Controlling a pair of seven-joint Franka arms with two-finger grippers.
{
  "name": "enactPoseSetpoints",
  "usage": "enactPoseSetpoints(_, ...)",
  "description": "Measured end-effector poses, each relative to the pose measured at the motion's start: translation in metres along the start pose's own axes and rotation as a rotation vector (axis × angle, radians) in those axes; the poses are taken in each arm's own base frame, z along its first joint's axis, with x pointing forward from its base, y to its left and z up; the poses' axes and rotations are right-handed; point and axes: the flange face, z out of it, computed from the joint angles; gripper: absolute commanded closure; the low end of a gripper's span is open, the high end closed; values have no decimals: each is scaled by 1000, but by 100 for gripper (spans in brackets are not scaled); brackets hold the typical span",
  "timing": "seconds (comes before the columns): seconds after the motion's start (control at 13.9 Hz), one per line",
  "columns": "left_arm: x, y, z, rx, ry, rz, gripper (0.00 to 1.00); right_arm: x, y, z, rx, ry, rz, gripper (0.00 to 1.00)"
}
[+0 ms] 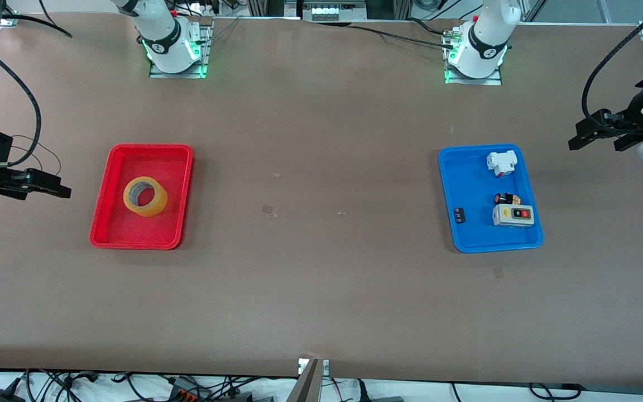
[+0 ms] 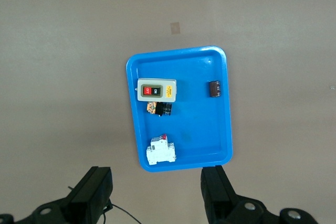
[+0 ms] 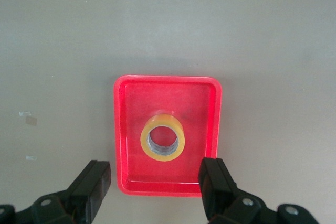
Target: Place and move tape with both arms
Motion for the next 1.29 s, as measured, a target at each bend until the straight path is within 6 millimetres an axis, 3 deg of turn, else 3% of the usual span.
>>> enactPoseSetpoints(0.22,0,0,0,0,0,0,0,6,10,-10,-6,101,14,0)
enactPoseSetpoints(0.5,0,0,0,0,0,-1,0,-5,12,-11,-25,116,9,0)
enactPoseSetpoints(0.93,0,0,0,0,0,-1,0,-69,11,5,-17,94,7,0)
enactPoseSetpoints(1.29,0,0,0,0,0,-1,0,-81,10,3,-15,92,6,0)
